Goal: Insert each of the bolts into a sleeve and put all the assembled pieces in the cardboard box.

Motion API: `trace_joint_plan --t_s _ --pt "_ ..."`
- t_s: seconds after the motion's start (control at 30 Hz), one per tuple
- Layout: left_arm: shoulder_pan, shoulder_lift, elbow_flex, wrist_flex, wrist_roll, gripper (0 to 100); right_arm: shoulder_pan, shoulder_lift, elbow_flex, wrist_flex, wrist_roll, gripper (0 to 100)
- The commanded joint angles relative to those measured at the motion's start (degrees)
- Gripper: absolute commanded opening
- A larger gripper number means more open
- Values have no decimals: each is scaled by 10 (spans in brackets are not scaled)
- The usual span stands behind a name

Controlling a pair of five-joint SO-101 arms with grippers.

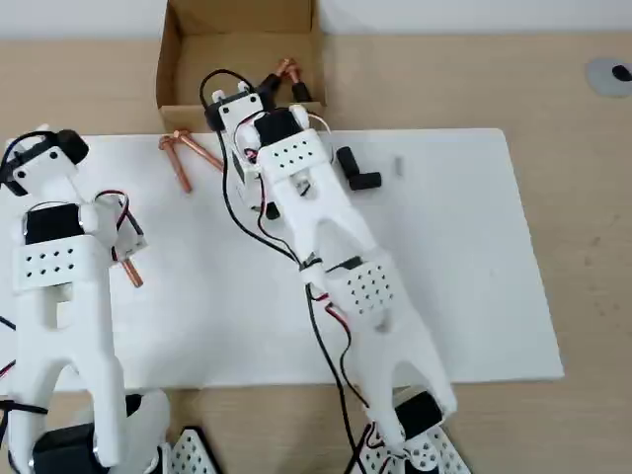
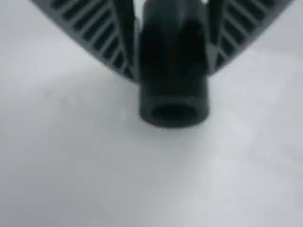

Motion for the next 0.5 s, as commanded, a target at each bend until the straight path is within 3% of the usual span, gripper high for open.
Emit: trace_joint_plan --t_s 0.0,0.17,0.33,0.47 --pt "2 -22 -3 -4 -4 12 -1 -6 -35 -5 4 9" --pt "2 -22 -3 -4 -4 12 -3 -15 -62 5 1 9" --pt "3 -36 -8 -4 -4 11 -13 -67 -213 57 1 9" --pt "8 -138 2 -4 -17 11 -25 -157 -329 55 4 9"
